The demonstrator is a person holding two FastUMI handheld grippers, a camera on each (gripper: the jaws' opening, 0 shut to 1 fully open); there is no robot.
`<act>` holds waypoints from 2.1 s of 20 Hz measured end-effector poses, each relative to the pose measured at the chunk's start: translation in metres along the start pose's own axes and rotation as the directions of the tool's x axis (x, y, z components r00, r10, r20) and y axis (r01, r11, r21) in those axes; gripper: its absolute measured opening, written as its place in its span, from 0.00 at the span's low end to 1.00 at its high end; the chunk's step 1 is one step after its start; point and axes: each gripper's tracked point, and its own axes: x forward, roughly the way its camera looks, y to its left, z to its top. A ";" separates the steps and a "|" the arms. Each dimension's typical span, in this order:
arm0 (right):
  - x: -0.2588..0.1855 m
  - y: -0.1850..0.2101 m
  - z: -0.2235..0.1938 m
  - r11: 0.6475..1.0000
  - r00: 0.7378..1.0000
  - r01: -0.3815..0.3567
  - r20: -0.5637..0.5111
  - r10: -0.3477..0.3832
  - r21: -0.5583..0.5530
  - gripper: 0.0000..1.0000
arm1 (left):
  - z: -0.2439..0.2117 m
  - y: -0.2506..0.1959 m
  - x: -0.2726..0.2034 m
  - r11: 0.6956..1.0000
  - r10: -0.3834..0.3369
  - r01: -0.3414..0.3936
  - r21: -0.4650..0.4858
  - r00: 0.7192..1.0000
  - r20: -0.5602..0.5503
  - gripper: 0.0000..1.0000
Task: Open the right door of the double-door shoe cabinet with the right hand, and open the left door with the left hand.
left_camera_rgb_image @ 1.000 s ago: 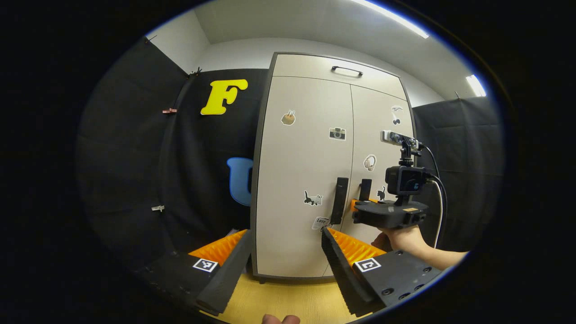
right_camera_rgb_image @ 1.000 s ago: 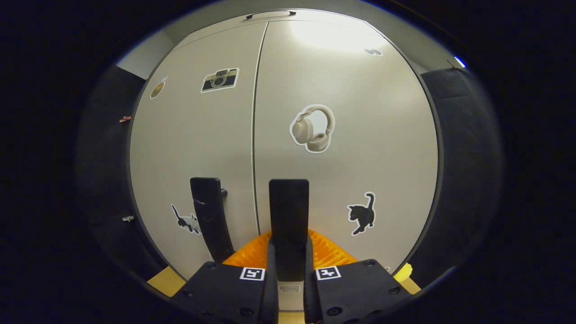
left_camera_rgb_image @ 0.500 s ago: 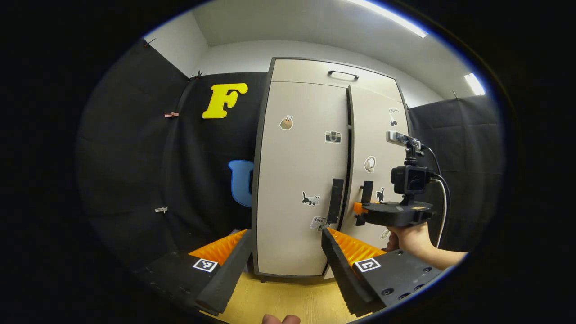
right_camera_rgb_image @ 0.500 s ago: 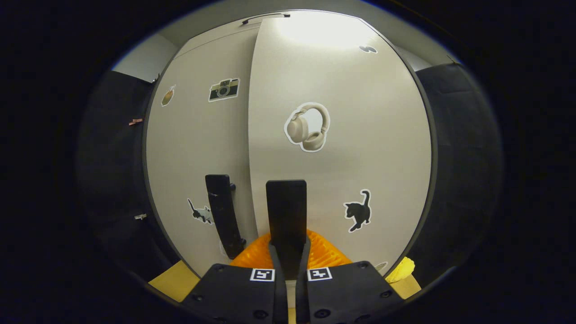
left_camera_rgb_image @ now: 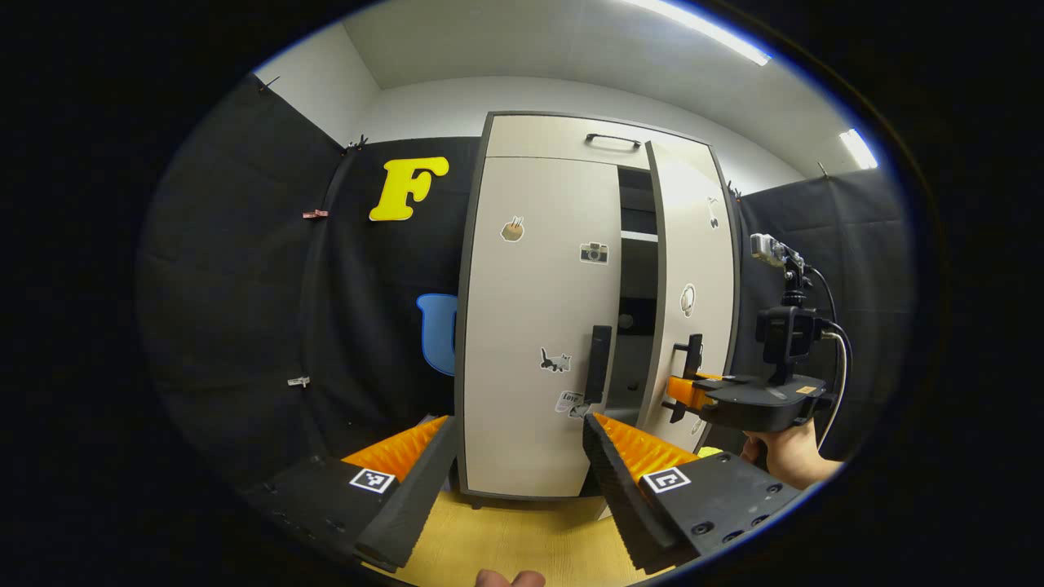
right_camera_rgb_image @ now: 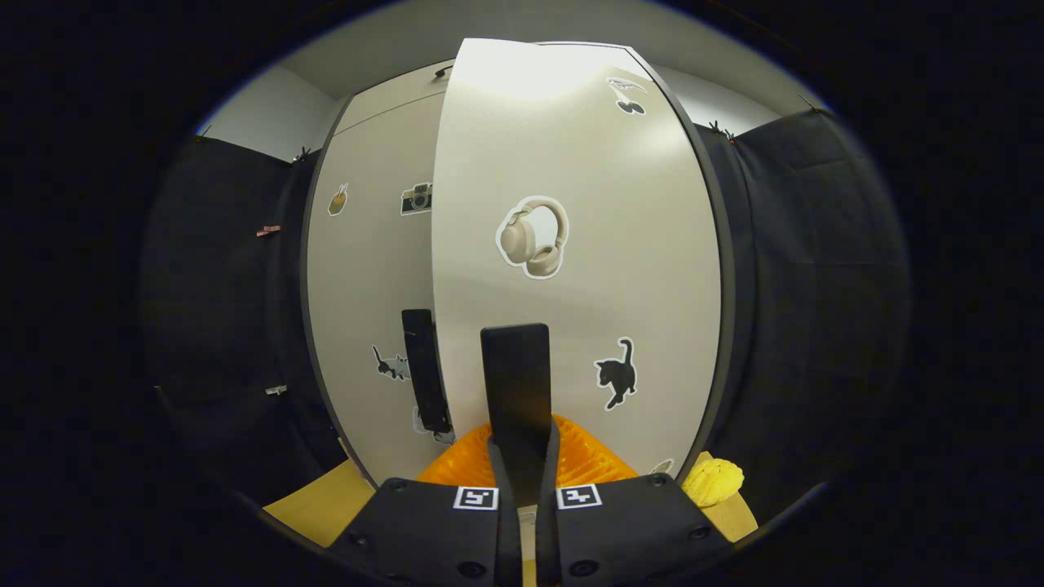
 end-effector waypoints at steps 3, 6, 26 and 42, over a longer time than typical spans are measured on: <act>-0.005 -0.004 0.002 1.000 1.000 -0.006 0.001 0.006 0.011 0.11 | -0.001 -0.008 -0.007 1.000 0.001 -0.001 0.001 1.000 0.003 0.94; -0.012 -0.011 0.002 1.000 1.000 -0.004 0.002 0.004 0.008 0.11 | -0.001 -0.017 -0.011 1.000 -0.003 0.003 0.001 1.000 0.001 0.94; -0.038 -0.066 0.006 0.992 0.993 0.117 -0.003 -0.117 -0.046 0.09 | 0.000 -0.078 0.003 0.995 -0.090 0.090 0.036 0.996 -0.007 0.94; -0.048 -0.128 0.014 0.982 0.982 0.187 0.014 -0.187 0.004 0.05 | 0.003 -0.128 0.026 0.987 -0.151 0.151 0.051 0.988 -0.007 0.94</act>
